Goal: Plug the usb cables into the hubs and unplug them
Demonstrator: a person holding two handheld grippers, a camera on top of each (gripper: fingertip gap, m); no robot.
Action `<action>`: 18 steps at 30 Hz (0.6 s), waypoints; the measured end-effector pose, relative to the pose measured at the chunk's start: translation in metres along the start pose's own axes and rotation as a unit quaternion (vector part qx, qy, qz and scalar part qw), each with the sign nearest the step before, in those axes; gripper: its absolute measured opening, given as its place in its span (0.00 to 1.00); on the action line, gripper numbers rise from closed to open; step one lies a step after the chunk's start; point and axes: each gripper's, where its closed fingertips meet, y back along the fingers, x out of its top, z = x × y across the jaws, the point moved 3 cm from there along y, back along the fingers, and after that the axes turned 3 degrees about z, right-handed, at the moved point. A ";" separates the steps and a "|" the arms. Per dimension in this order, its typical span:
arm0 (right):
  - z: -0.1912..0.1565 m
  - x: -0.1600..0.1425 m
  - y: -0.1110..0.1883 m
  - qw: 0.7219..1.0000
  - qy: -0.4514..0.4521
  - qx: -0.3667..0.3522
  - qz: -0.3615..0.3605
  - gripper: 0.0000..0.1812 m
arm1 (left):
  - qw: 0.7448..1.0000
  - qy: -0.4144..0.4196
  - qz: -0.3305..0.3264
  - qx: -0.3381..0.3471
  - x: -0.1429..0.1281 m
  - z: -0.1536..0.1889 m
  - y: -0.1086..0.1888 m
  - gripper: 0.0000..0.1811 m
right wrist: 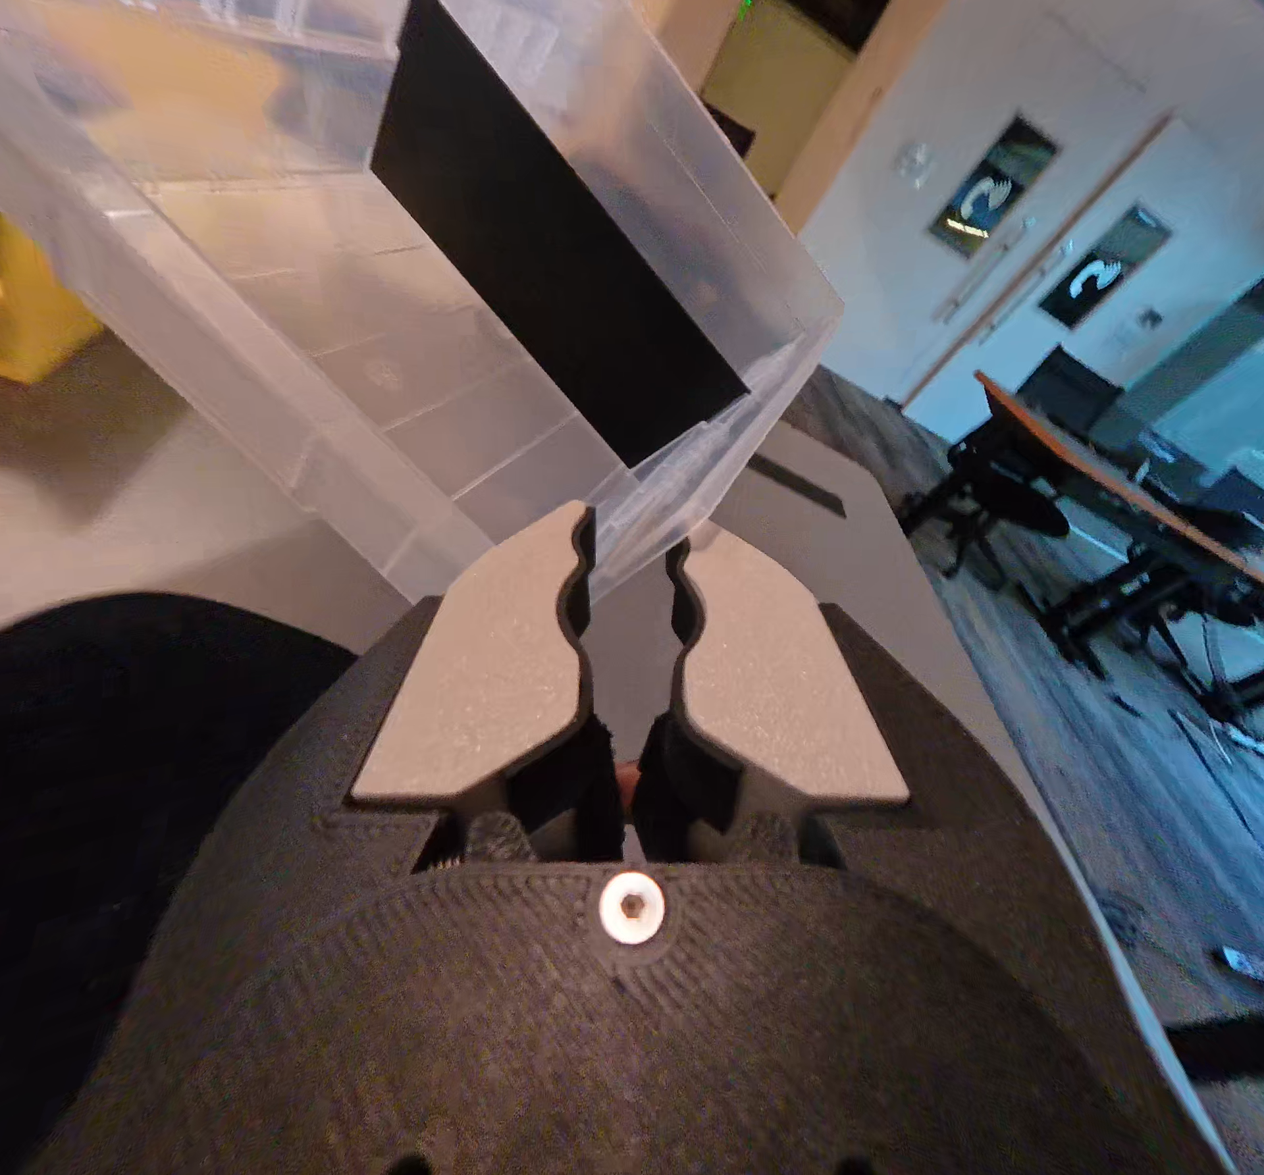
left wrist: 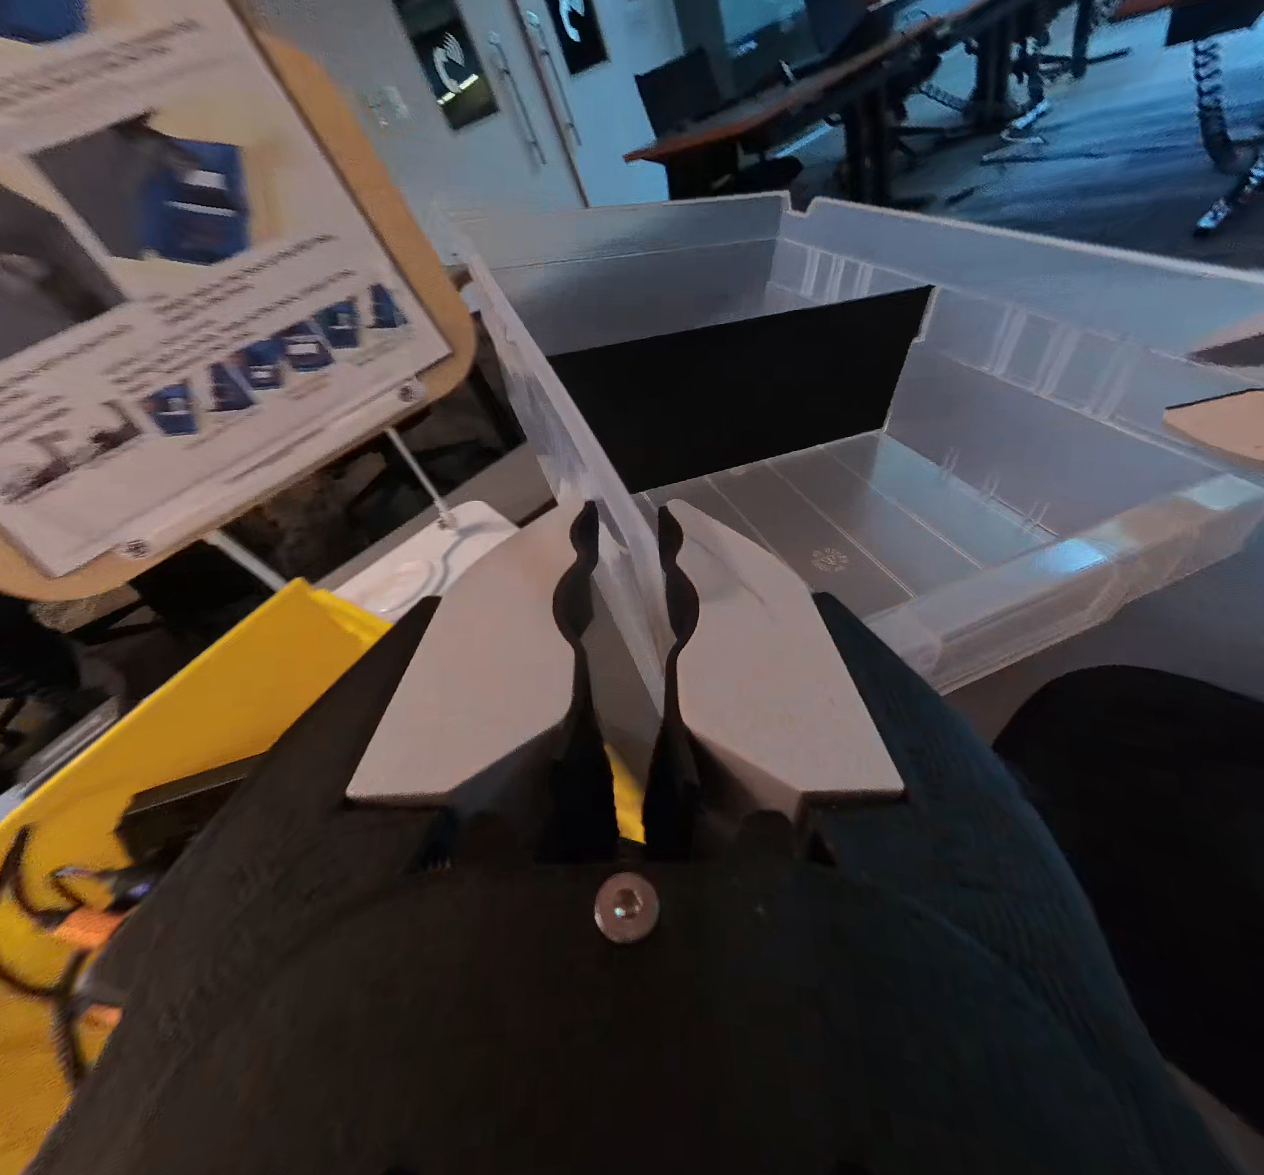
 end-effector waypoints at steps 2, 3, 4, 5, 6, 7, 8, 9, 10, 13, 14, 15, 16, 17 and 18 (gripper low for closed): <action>0.007 -0.024 -0.001 1.000 -0.008 -0.017 -0.021 0.10 | 1.000 -0.007 -0.010 -0.016 -0.009 0.017 -0.015 0.10; 0.010 -0.033 -0.002 0.999 -0.011 -0.025 -0.032 0.10 | 1.000 -0.006 -0.013 -0.024 -0.013 0.025 -0.021 0.10; 0.014 -0.041 -0.002 0.998 -0.013 -0.034 -0.042 0.10 | 0.999 -0.006 -0.018 -0.032 -0.016 0.032 -0.026 0.11; 0.017 -0.048 -0.002 0.998 -0.011 -0.042 -0.051 0.09 | 0.999 -0.005 -0.022 -0.039 -0.020 0.038 -0.031 0.11; 0.020 -0.054 -0.002 0.997 -0.008 -0.047 -0.060 0.09 | 0.999 -0.004 -0.025 -0.046 -0.024 0.044 -0.036 0.11; 0.023 -0.059 -0.002 0.997 -0.005 -0.050 -0.066 0.09 | 0.998 -0.003 -0.030 -0.052 -0.029 0.049 -0.041 0.11; 0.025 -0.062 -0.002 0.996 -0.004 -0.054 -0.071 0.09 | 0.998 -0.003 -0.038 -0.059 -0.035 0.052 -0.045 0.11; 0.027 -0.064 -0.001 0.996 -0.005 -0.060 -0.072 0.09 | 0.997 0.002 -0.046 -0.066 -0.040 0.055 -0.050 0.11; 0.029 -0.065 0.000 0.995 -0.006 -0.072 -0.071 0.08 | 0.996 0.014 -0.053 -0.077 -0.045 0.058 -0.053 0.11; 0.034 -0.060 0.003 0.995 -0.011 -0.092 -0.047 0.07 | 0.992 0.000 -0.078 -0.099 -0.059 0.063 -0.058 0.13; 0.034 -0.060 0.003 0.995 -0.012 -0.090 -0.042 0.07 | 0.989 -0.010 -0.097 -0.114 -0.065 0.065 -0.058 0.14; 0.033 -0.062 0.002 0.995 -0.012 -0.083 -0.045 0.07 | 0.982 -0.017 -0.122 -0.143 -0.070 0.068 -0.055 0.19; 0.032 -0.067 0.001 0.995 -0.009 -0.076 -0.059 0.07 | 0.974 -0.020 -0.143 -0.172 -0.072 0.072 -0.050 0.25; 0.033 -0.071 0.001 0.995 -0.001 -0.076 -0.070 0.10 | 0.969 -0.027 -0.162 -0.186 -0.074 0.071 -0.042 0.28; 0.034 -0.071 0.002 0.995 0.013 -0.077 -0.063 0.14 | 0.968 -0.049 -0.165 -0.184 -0.072 0.067 -0.033 0.30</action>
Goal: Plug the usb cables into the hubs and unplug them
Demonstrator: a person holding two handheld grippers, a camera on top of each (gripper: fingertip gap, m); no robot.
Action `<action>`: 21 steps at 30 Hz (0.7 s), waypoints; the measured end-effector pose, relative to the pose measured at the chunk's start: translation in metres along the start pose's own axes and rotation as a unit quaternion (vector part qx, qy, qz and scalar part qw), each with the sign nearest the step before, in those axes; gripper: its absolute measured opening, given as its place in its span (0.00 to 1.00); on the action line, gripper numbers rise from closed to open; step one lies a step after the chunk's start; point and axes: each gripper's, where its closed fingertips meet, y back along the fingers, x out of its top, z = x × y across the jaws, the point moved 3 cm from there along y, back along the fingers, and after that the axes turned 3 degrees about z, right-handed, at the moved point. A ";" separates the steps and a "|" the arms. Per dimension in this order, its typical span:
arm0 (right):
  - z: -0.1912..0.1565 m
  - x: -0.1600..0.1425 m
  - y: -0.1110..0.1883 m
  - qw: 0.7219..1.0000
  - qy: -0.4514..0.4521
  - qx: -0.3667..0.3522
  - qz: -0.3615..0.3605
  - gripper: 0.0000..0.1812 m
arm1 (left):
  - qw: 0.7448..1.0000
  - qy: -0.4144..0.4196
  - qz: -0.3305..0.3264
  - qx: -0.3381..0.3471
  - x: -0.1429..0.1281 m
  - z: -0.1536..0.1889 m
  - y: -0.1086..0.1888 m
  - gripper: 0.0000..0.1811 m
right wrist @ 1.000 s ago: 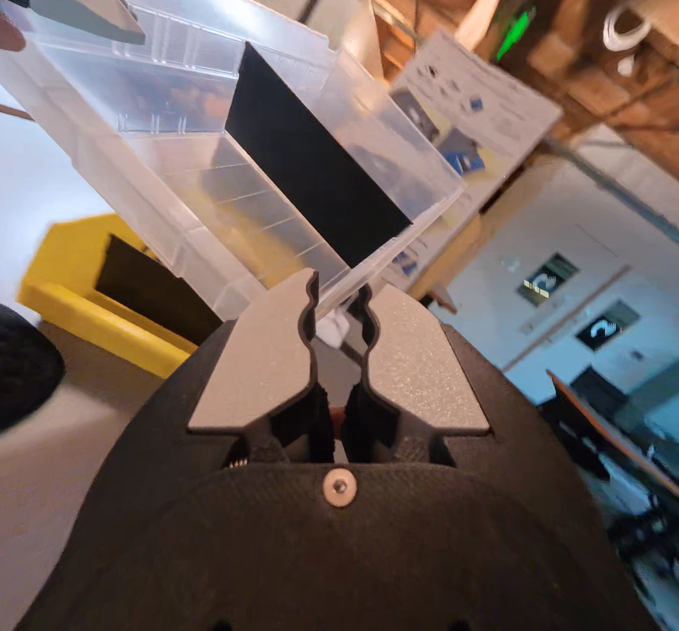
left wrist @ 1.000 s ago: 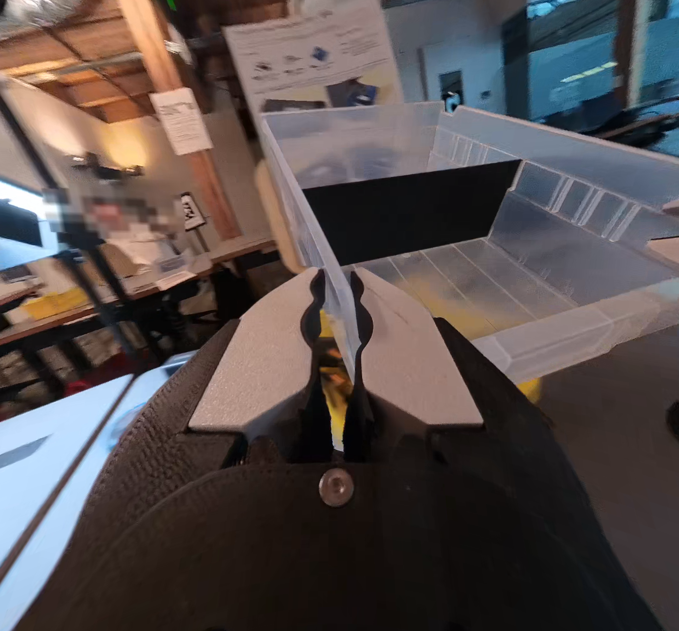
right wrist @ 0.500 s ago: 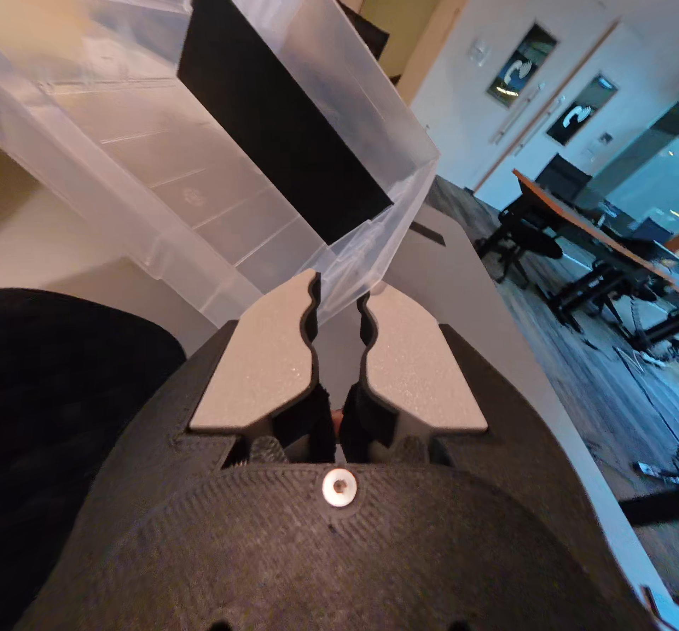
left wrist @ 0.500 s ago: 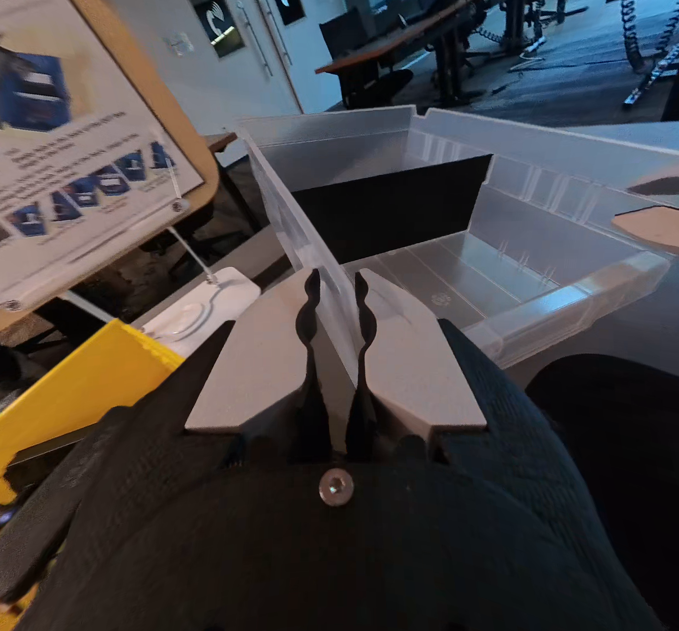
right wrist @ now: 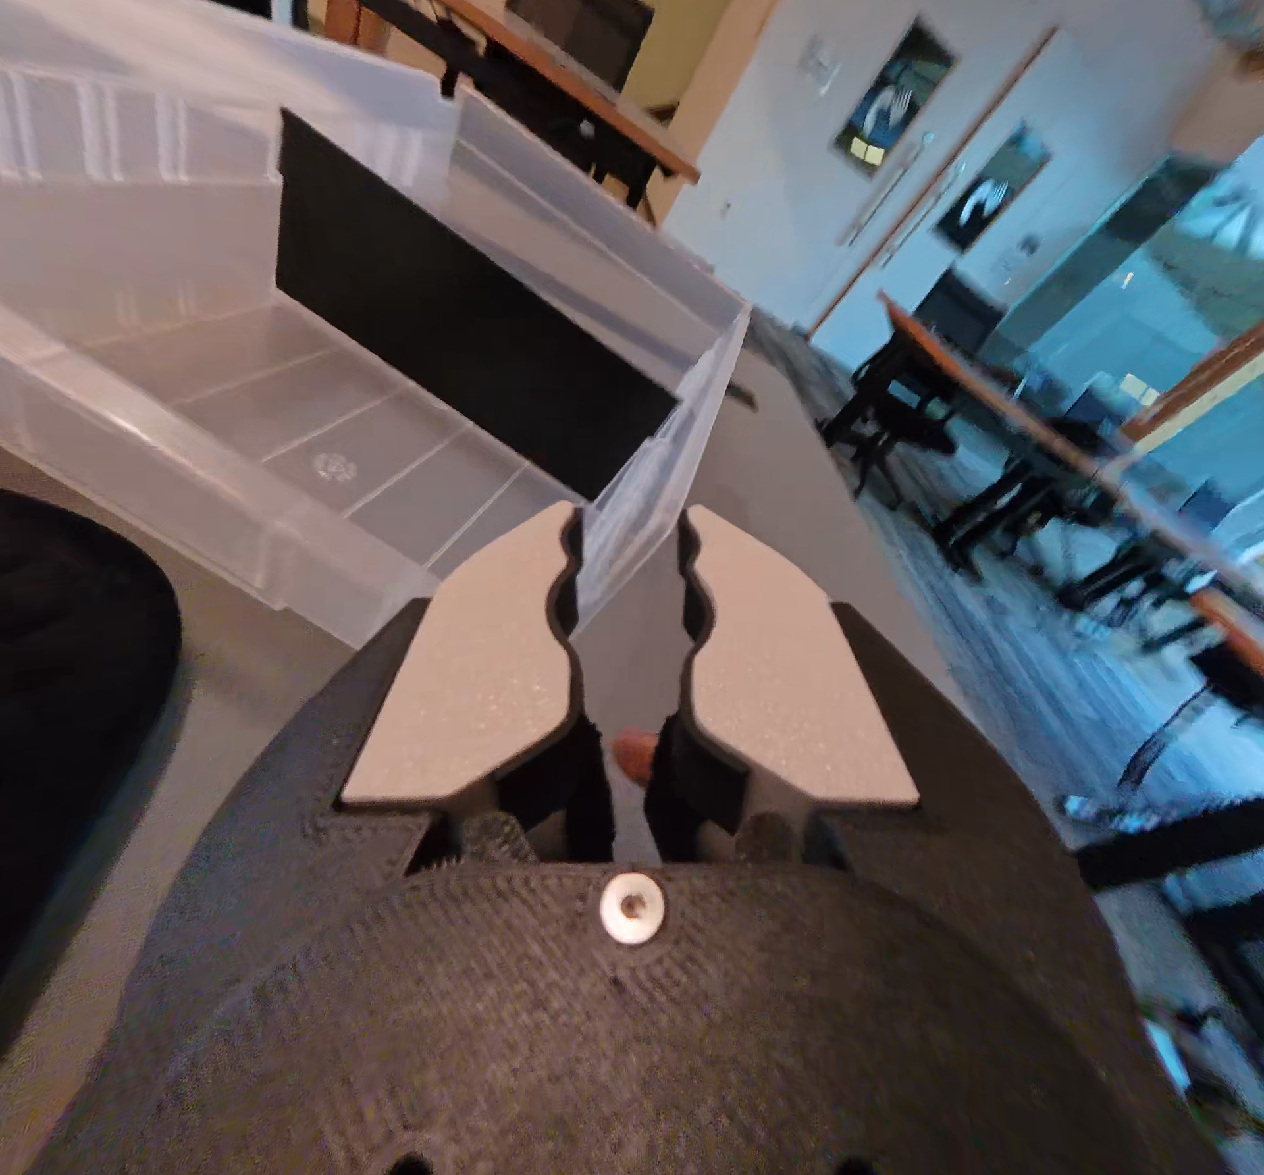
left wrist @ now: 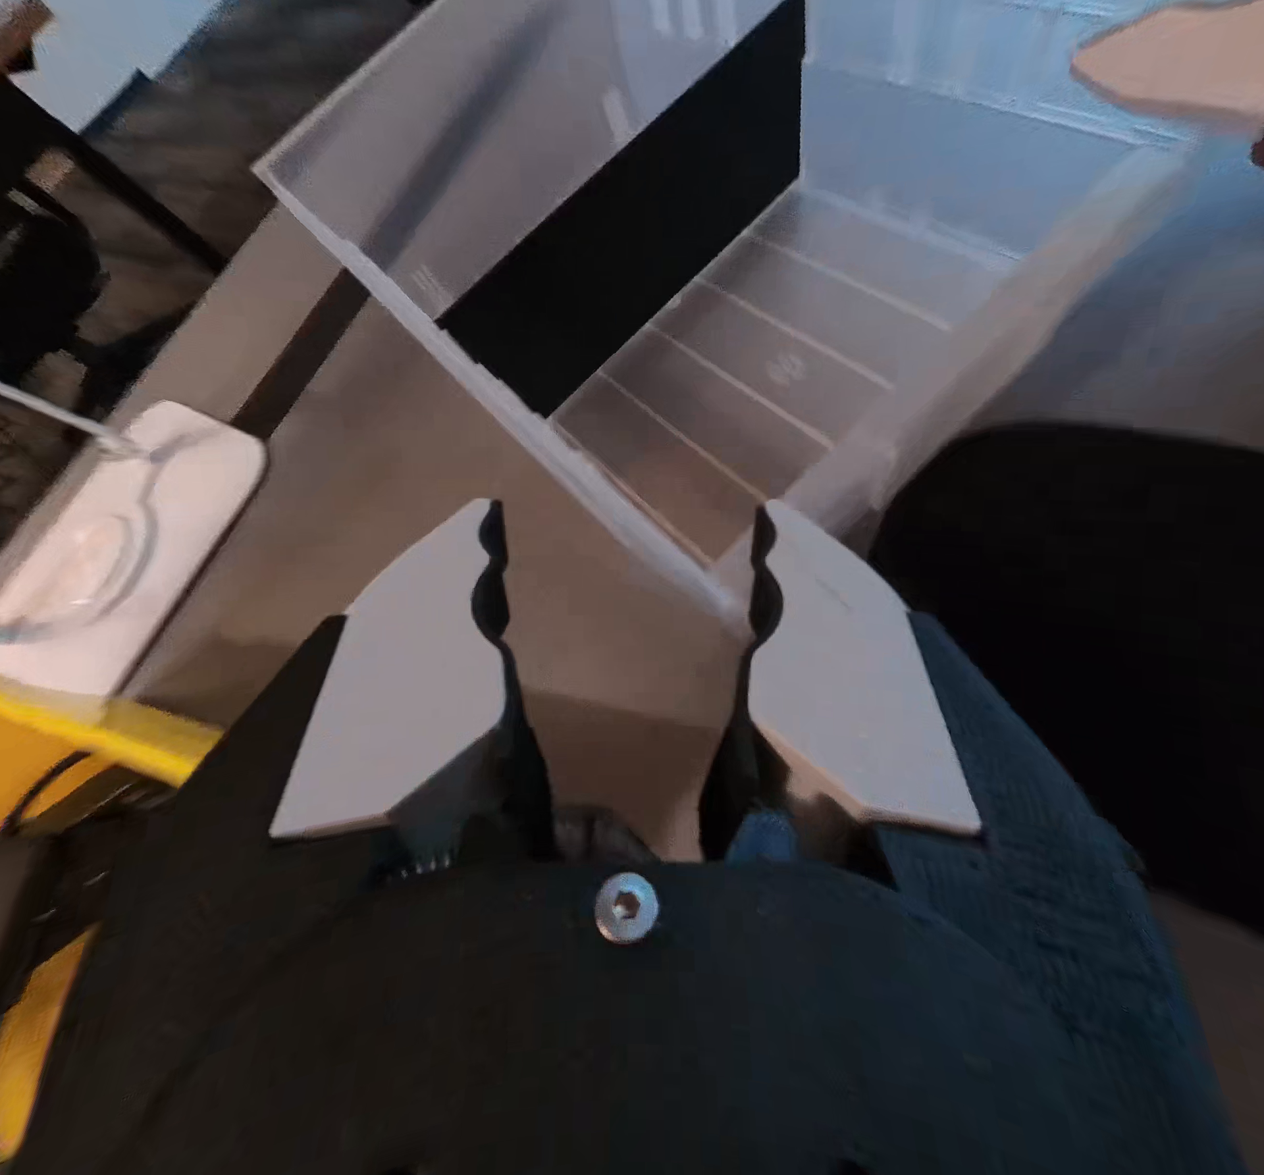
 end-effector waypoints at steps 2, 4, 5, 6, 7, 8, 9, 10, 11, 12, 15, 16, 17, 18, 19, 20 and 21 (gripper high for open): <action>0.005 0.013 0.006 0.997 0.057 -0.008 0.058 0.22 | 0.998 -0.052 0.006 0.032 -0.004 -0.006 0.028 0.35; 0.001 0.031 0.015 0.985 0.126 0.009 0.113 0.29 | 0.993 -0.094 0.008 0.069 -0.015 -0.014 0.060 0.40; -0.006 0.038 0.018 0.980 0.150 0.036 0.123 0.32 | 0.990 -0.108 0.001 0.086 -0.026 -0.018 0.076 0.39; -0.015 0.044 0.021 0.976 0.167 0.073 0.123 0.35 | 0.988 -0.116 -0.010 0.099 -0.039 -0.021 0.090 0.38; -0.027 0.047 0.022 0.970 0.181 0.114 0.117 0.38 | 0.986 -0.122 -0.017 0.110 -0.053 -0.023 0.102 0.37; -0.039 0.051 0.023 0.963 0.195 0.150 0.110 0.41 | 0.984 -0.129 -0.026 0.116 -0.066 -0.024 0.112 0.36; -0.052 0.054 0.023 0.955 0.213 0.180 0.104 0.44 | 0.982 -0.140 -0.041 0.119 -0.078 -0.023 0.121 0.36; -0.064 0.057 0.021 0.946 0.234 0.202 0.096 0.44 | 0.979 -0.147 -0.060 0.126 -0.089 -0.023 0.127 0.36; -0.076 0.059 0.019 0.938 0.254 0.217 0.088 0.43 | 0.976 -0.152 -0.074 0.134 -0.097 -0.024 0.132 0.36; -0.089 0.061 0.016 0.930 0.271 0.232 0.082 0.41 | 0.975 -0.156 -0.080 0.136 -0.102 -0.024 0.133 0.36; -0.126 0.062 0.005 0.903 0.326 0.273 0.065 0.35 | 0.976 -0.156 -0.110 0.106 -0.116 -0.023 0.125 0.27; -0.133 0.060 0.000 0.894 0.348 0.276 0.052 0.34 | 0.975 -0.155 -0.115 0.109 -0.118 -0.027 0.121 0.24; -0.138 0.057 -0.005 0.886 0.369 0.279 0.034 0.32 | 0.975 -0.157 -0.118 0.107 -0.120 -0.030 0.117 0.21; -0.142 0.052 -0.010 0.880 0.382 0.283 0.013 0.30 | 0.973 -0.163 -0.125 0.104 -0.123 -0.033 0.113 0.21; -0.144 0.049 -0.015 0.877 0.387 0.283 -0.004 0.27 | 0.969 -0.175 -0.132 0.112 -0.126 -0.038 0.109 0.21; -0.145 0.048 -0.019 0.876 0.393 0.279 -0.012 0.25 | 0.964 -0.191 -0.145 0.119 -0.130 -0.044 0.107 0.20; -0.146 0.046 -0.023 0.873 0.402 0.275 -0.018 0.24 | 0.957 -0.202 -0.167 0.126 -0.137 -0.050 0.107 0.20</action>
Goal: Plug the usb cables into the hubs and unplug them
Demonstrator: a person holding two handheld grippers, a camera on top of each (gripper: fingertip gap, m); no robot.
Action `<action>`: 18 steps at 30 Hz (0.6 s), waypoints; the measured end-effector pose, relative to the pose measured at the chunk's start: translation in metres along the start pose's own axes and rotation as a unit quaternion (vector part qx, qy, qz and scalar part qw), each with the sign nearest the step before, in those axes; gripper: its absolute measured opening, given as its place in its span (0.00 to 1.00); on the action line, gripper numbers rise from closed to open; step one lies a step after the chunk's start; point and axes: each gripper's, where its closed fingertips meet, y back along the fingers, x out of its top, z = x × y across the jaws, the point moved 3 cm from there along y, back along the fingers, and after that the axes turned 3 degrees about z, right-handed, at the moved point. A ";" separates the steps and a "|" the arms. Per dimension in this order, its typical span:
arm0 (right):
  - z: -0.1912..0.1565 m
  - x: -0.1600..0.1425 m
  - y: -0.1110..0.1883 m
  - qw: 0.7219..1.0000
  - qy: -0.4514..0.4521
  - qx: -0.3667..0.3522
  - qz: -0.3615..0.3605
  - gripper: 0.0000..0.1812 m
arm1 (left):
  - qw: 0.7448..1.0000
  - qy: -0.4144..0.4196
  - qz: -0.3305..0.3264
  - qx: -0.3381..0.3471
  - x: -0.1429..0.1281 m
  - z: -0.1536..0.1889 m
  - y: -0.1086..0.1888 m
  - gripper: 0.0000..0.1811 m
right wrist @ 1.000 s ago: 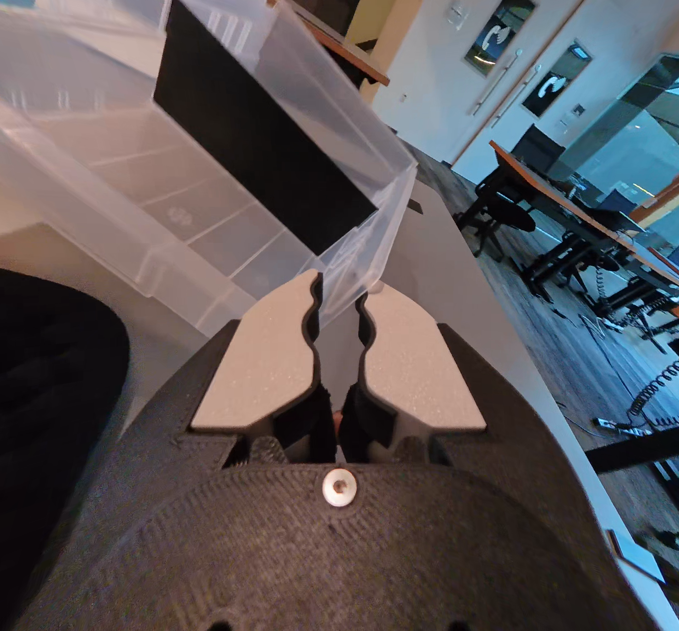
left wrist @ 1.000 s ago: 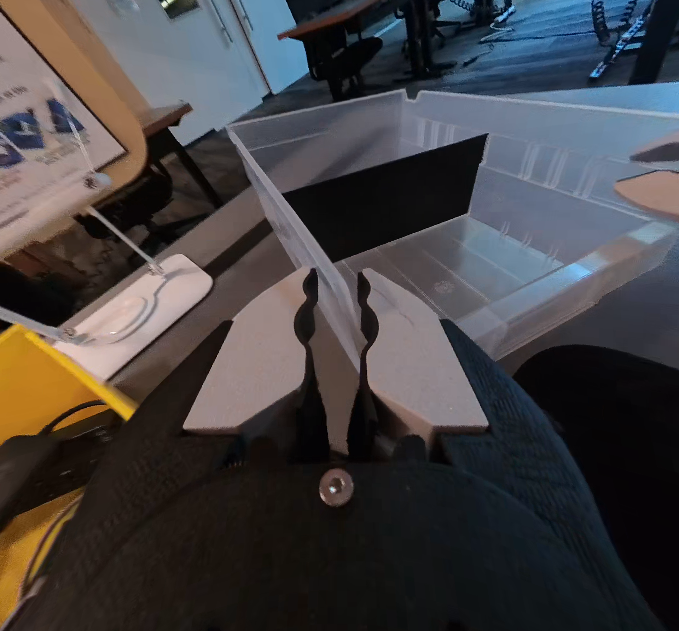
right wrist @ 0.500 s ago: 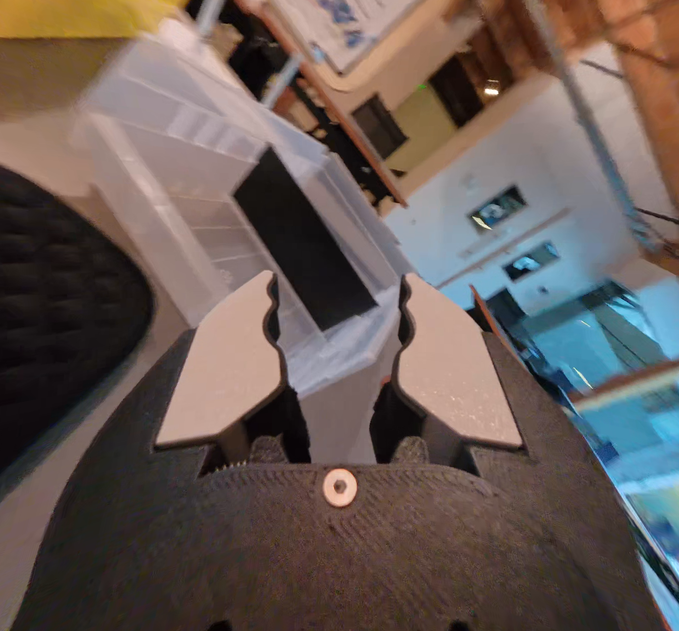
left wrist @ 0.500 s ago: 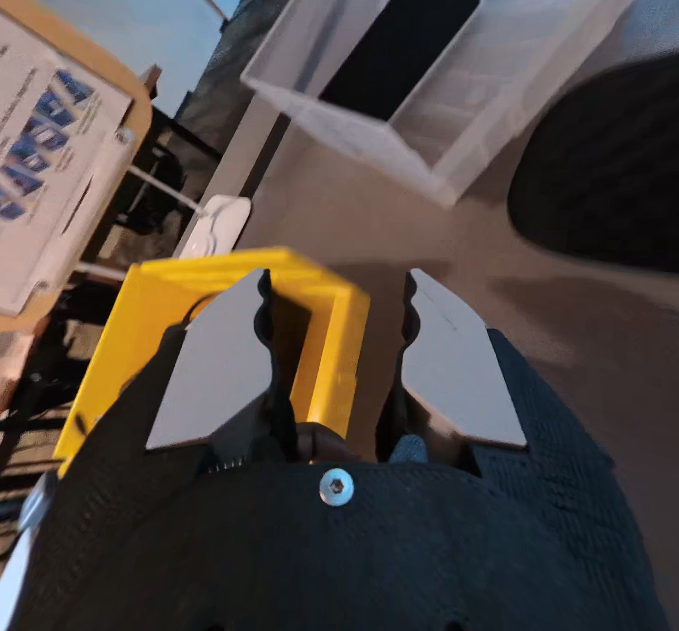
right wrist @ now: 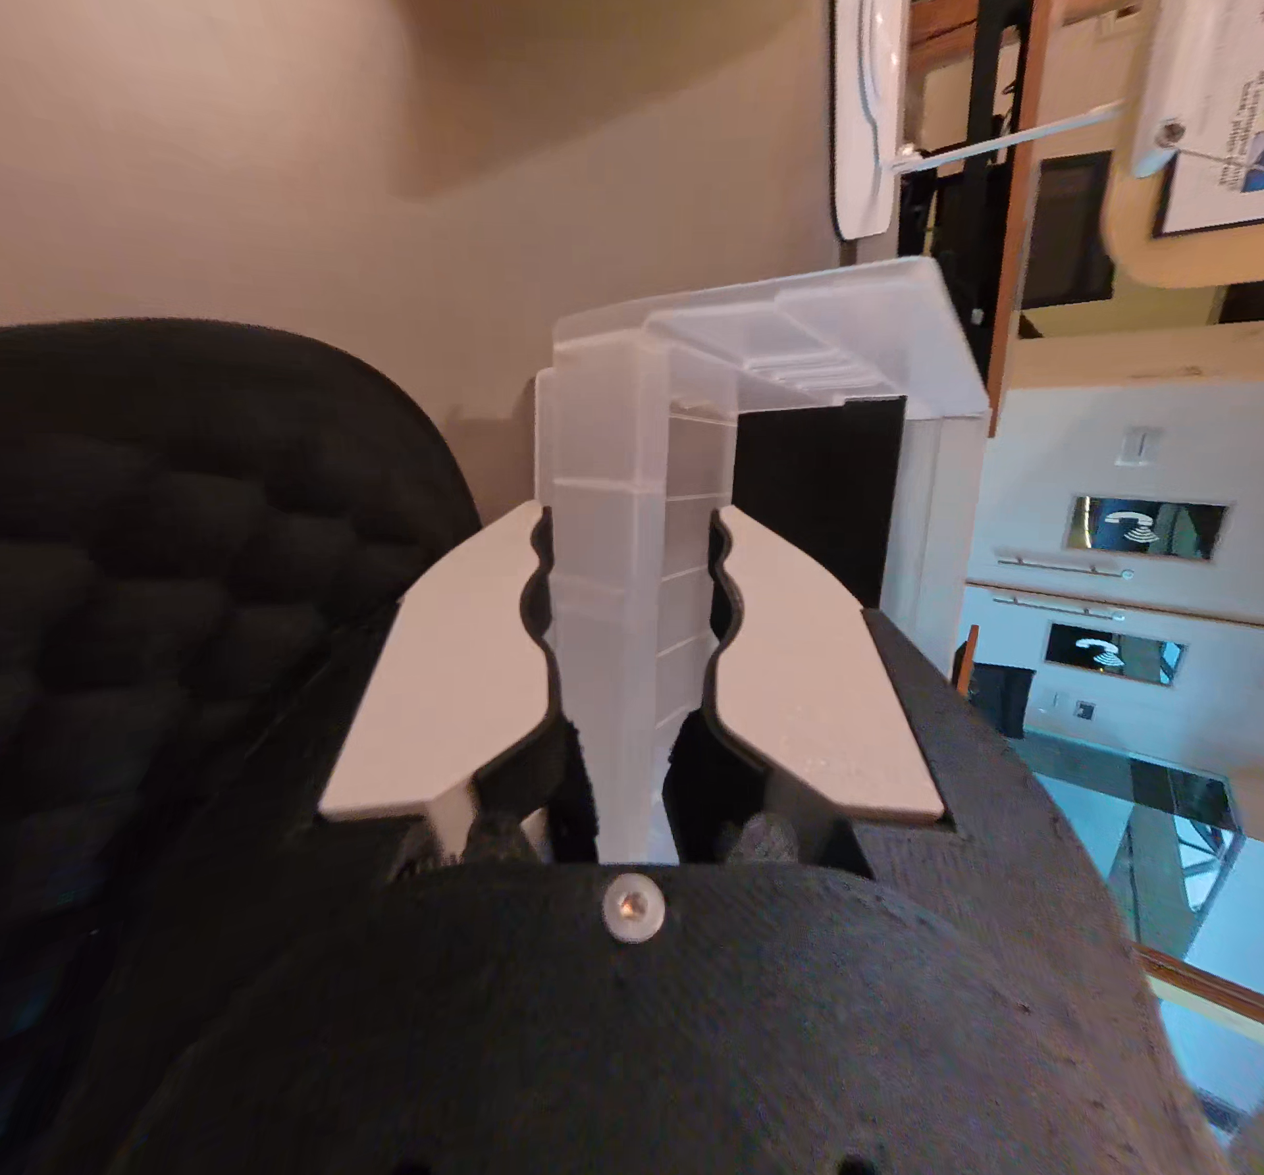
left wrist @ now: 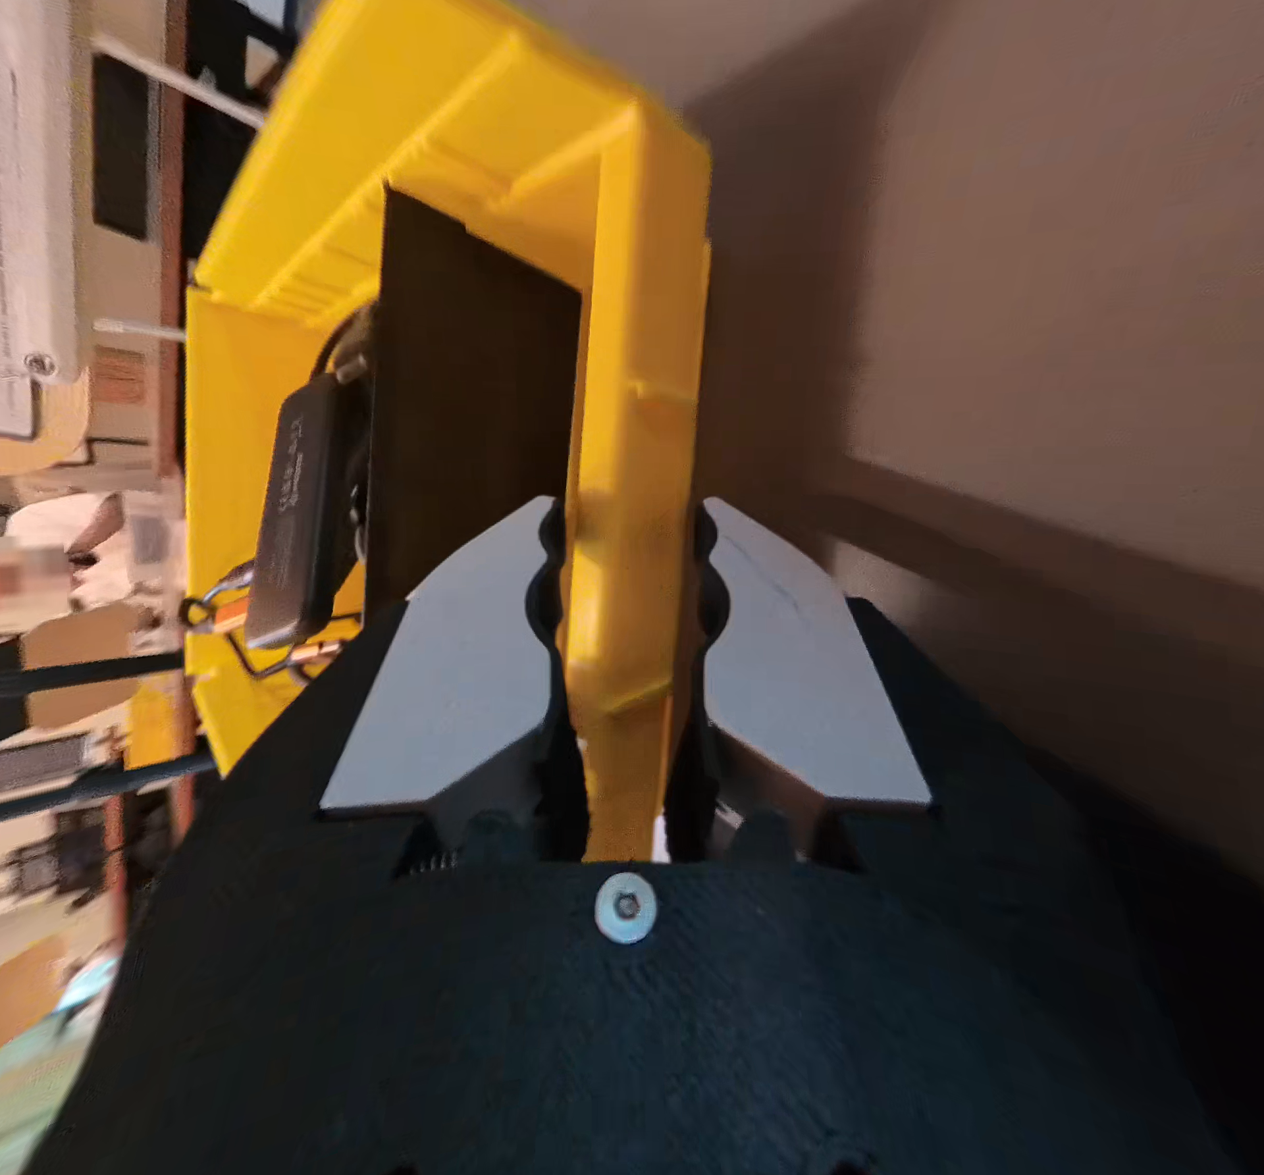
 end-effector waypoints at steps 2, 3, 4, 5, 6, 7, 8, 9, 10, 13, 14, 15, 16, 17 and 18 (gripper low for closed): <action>-0.002 -0.004 -0.004 1.000 0.004 0.014 -0.011 0.17 | 0.999 -0.020 -0.031 -0.009 -0.015 -0.001 -0.006 0.18; -0.001 -0.008 -0.005 1.000 0.002 0.014 -0.022 0.17 | 0.999 -0.022 -0.036 -0.010 -0.021 -0.003 -0.007 0.18; 0.000 -0.013 -0.004 0.999 0.003 0.009 -0.037 0.17 | 0.999 -0.017 -0.034 -0.011 -0.026 -0.005 -0.006 0.18; 0.001 -0.020 -0.003 0.999 0.004 0.006 -0.053 0.17 | 0.999 -0.012 -0.035 -0.017 -0.032 -0.007 -0.004 0.18; 0.002 -0.028 -0.002 0.998 0.004 0.004 -0.068 0.17 | 0.999 -0.012 -0.036 -0.021 -0.040 -0.010 -0.001 0.18; 0.003 -0.035 0.000 0.997 0.003 0.002 -0.080 0.17 | 0.999 -0.009 -0.037 -0.023 -0.049 -0.013 0.002 0.18; 0.004 -0.043 0.003 0.996 0.001 -0.001 -0.089 0.17 | 0.999 -0.003 -0.036 -0.024 -0.057 -0.015 0.005 0.19; 0.005 -0.051 0.005 0.995 -0.001 -0.004 -0.098 0.17 | 0.999 -0.004 -0.038 -0.023 -0.067 -0.018 0.009 0.19; 0.006 -0.059 0.008 0.994 -0.005 -0.008 -0.107 0.17 | 0.999 -0.006 -0.043 -0.022 -0.076 -0.020 0.013 0.19; 0.007 -0.080 0.016 0.991 -0.014 -0.019 -0.129 0.17 | 0.999 0.003 -0.046 -0.018 -0.099 -0.023 0.026 0.19; 0.007 -0.086 0.019 0.990 -0.018 -0.023 -0.136 0.18 | 0.999 0.004 -0.050 -0.016 -0.106 -0.024 0.030 0.20; 0.007 -0.092 0.022 0.989 -0.021 -0.027 -0.143 0.18 | 0.998 0.002 -0.057 -0.013 -0.113 -0.024 0.035 0.19; 0.007 -0.097 0.025 0.988 -0.025 -0.031 -0.151 0.18 | 0.998 0.003 -0.065 -0.010 -0.121 -0.024 0.040 0.19; 0.006 -0.103 0.028 0.986 -0.028 -0.034 -0.158 0.18 | 0.998 0.005 -0.069 -0.008 -0.128 -0.024 0.045 0.19; 0.006 -0.108 0.031 0.986 -0.031 -0.037 -0.163 0.18 | 0.997 0.013 -0.074 -0.006 -0.136 -0.025 0.050 0.19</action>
